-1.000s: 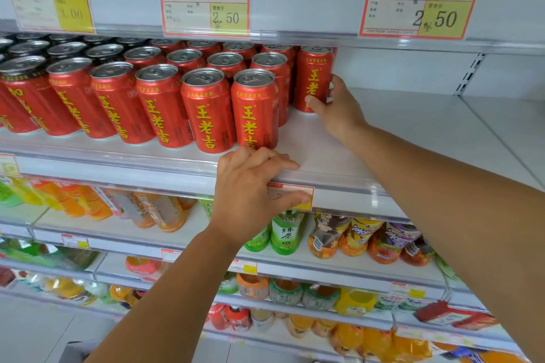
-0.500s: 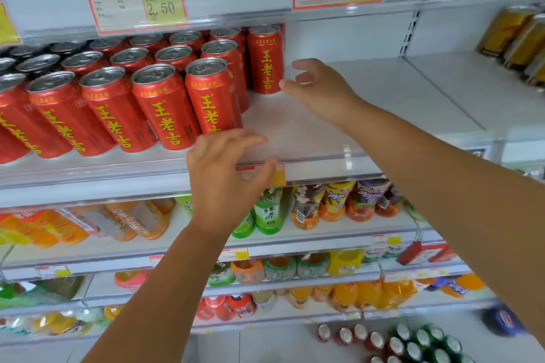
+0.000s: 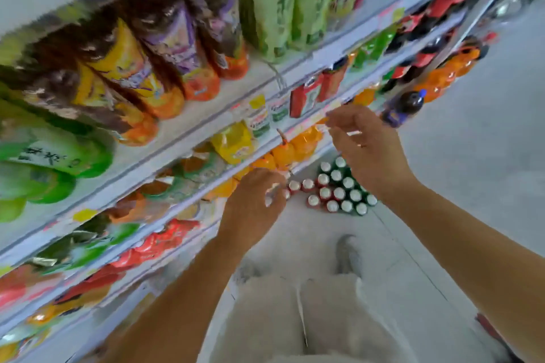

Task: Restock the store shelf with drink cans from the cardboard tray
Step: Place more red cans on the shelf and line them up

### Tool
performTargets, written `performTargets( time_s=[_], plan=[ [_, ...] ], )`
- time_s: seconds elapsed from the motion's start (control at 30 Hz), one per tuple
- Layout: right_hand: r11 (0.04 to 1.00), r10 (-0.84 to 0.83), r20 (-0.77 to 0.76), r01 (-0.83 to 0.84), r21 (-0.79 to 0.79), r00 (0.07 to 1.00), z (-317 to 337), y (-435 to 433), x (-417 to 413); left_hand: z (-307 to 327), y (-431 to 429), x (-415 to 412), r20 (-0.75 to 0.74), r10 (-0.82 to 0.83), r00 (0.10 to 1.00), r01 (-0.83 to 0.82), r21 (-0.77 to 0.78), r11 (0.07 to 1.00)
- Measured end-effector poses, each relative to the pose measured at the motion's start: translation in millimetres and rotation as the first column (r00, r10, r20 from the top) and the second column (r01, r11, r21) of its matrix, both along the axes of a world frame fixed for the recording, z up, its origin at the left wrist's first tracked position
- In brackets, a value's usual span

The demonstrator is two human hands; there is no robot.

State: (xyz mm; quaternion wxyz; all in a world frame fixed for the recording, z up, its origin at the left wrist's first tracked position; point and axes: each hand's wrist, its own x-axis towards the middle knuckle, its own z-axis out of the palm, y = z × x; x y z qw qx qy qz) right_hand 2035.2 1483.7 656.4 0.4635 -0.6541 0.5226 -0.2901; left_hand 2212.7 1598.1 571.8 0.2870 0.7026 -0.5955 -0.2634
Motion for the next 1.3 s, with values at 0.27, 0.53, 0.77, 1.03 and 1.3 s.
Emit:
performTargets(
  time_s=[0.27,0.53,0.77,1.03,1.3],
  plan=[
    [0.882,-0.044,-0.353,0.202,0.426,0.935,-259.4,0.6,-74.5,-237.5,-6.7,-37.7,-0.004,0.051,0.999,-0.039,0.592,0.805],
    [0.786,0.19,-0.487,0.165,0.596,0.853,-541.2,19.8,-80.4,-474.8,-28.6,-36.6,0.104,0.031,0.994,-0.088,0.601,0.795],
    [0.817,0.143,-0.455,0.155,0.555,0.879,-694.0,27.2,-62.8,-614.1,-51.4,-17.6,0.257,-0.107,0.961,-0.04,0.508,0.86],
    [0.849,0.056,-0.48,0.212,0.484,0.875,-744.7,15.6,-38.1,-657.4,-82.9,-8.7,0.386,-0.132,0.913,-0.108,0.54,0.835],
    [0.858,0.072,-0.61,0.263,0.441,0.789,-731.8,11.2,-26.8,-649.5,-81.0,-9.4,0.188,-0.014,0.982,-0.096,0.565,0.82]
  ],
)
